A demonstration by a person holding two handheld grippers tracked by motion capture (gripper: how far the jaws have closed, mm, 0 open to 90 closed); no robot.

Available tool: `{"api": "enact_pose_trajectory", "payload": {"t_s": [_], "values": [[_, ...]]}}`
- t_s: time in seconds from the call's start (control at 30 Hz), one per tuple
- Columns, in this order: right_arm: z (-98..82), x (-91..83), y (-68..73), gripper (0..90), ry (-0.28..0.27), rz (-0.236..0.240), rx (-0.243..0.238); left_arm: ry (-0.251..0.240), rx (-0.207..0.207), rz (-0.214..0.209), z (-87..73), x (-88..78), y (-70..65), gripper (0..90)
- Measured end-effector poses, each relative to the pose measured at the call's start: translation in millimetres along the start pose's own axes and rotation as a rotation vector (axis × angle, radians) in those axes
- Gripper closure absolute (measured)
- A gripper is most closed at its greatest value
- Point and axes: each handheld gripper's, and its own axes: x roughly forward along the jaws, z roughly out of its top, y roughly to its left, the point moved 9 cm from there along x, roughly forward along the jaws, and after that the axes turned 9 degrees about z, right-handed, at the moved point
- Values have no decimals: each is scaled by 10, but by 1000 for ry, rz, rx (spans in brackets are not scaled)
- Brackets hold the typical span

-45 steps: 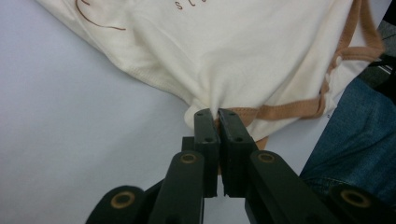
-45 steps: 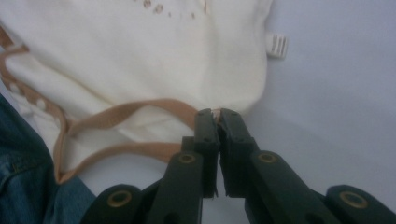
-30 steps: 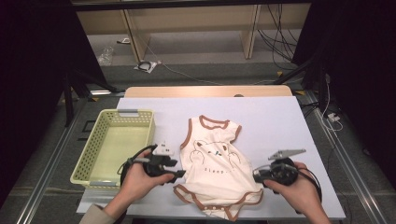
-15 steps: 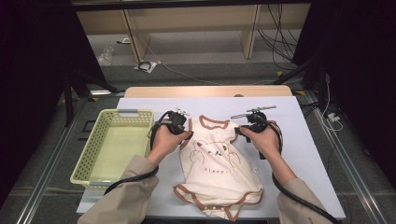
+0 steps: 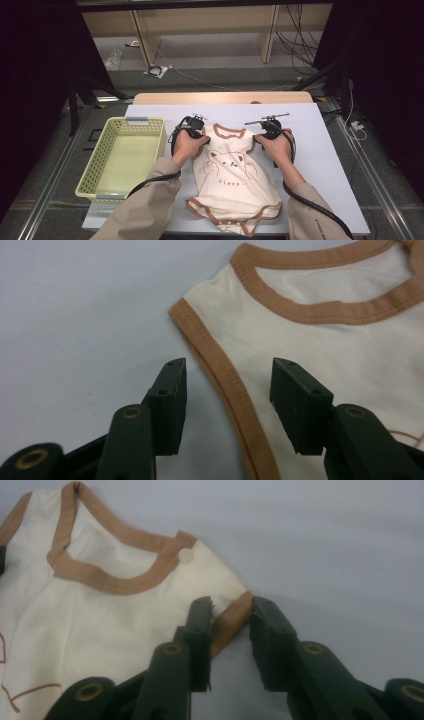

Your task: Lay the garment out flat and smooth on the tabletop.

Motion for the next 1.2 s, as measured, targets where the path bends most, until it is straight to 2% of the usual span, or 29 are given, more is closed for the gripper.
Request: {"api": "enact_pose_trajectory", "payload": {"t_s": [0.13, 0.27, 0.3, 0.37, 0.4, 0.47, 0.57, 0.7, 0.83, 0.9, 1.07, 1.2], "values": [[-9, 20, 58, 811, 12, -15, -22, -2, 14, -3, 22, 10, -21, 531], [4, 42, 97, 879, 22, 2, 0, 9, -7, -14, 34, 11, -15, 658], [6, 42, 93, 883, 23, 5, 5, 12, -19, -15, 39, 14, 0, 715], [15, 37, 87, 888, 15, 8, 16, 22, -41, -37, 45, 16, 20, 804], [30, 38, 73, 889, -4, 0, 6, 26, -53, -48, 46, 13, 22, 848], [64, 21, 54, 890, -32, -11, 2, 23, -59, -47, 60, 2, 29, 877], [164, -50, 33, 892, -79, -36, -14, -16, -87, -52, 125, -31, 48, 883], [358, -182, 22, 891, -147, -67, -77, -77, -113, -50, 255, -92, 82, 882], [466, -253, 8, 891, -157, -89, -111, -117, -114, -46, 372, -141, 102, 882], [485, -262, 4, 891, -164, -91, -111, -128, -107, -40, 415, -161, 110, 882], [582, -316, -8, 891, -211, -105, -130, -160, -87, -28, 538, -205, 121, 880], [700, -364, -17, 890, -253, -136, -162, -193, -82, -13, 672, -250, 147, 879]]}}
